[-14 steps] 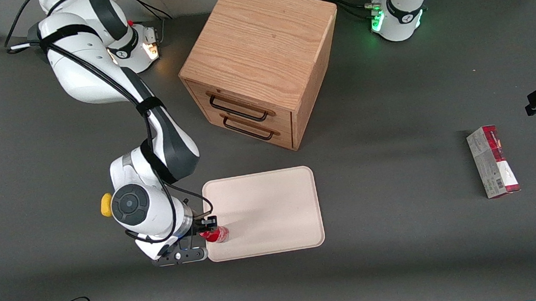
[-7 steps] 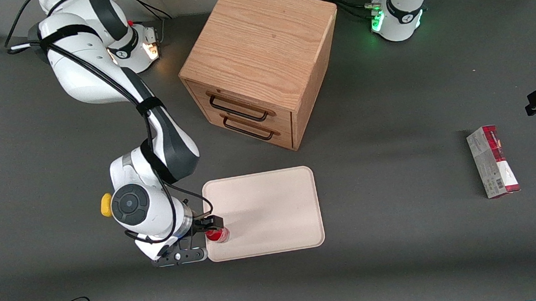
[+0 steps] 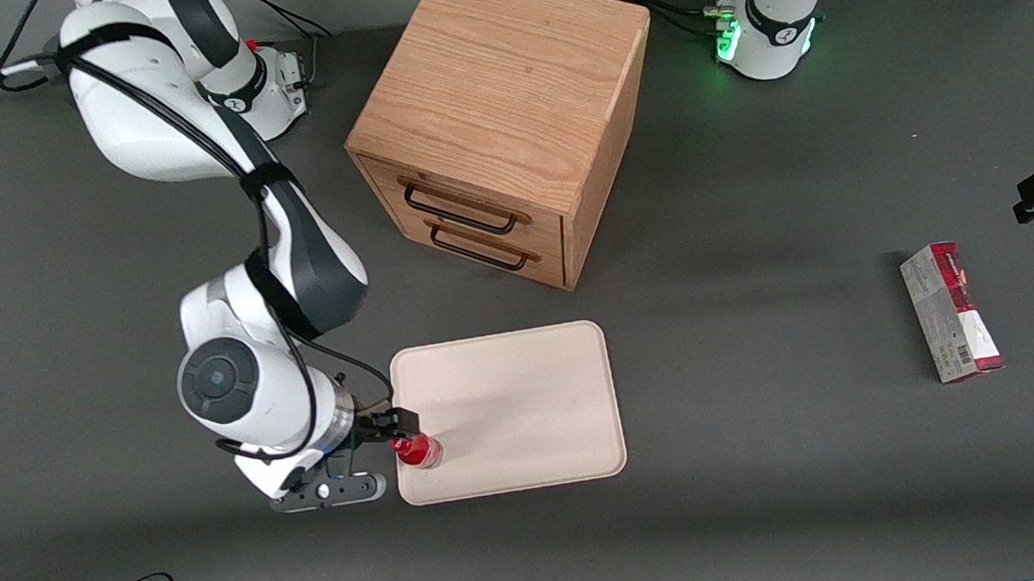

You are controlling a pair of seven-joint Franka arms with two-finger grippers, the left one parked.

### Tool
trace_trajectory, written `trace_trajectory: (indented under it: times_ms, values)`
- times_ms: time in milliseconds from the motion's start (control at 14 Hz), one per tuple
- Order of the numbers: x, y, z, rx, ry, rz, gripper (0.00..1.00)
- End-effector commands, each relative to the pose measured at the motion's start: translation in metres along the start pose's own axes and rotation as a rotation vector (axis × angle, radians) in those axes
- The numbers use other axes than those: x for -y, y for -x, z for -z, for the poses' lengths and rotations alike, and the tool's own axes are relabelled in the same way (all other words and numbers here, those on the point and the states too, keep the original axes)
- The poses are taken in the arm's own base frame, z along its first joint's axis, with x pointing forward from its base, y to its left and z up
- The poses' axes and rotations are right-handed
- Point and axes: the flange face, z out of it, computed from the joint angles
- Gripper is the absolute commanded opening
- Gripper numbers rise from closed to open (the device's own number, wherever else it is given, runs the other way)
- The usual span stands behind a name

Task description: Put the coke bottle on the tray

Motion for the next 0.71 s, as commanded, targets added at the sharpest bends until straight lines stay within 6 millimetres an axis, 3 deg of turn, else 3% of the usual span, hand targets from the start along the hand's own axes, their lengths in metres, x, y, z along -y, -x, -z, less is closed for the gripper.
trace_trajectory:
  times_ms: [0, 286, 643]
  values:
    - [-0.031, 0.022, 0.05, 0.048, 0.034, 0.015, 1.0]
    - [-0.09, 0.069, 0.1, 0.078, 0.038, 0.05, 1.0]
    - [-0.165, 0.124, 0.133, 0.093, 0.039, 0.067, 1.0]
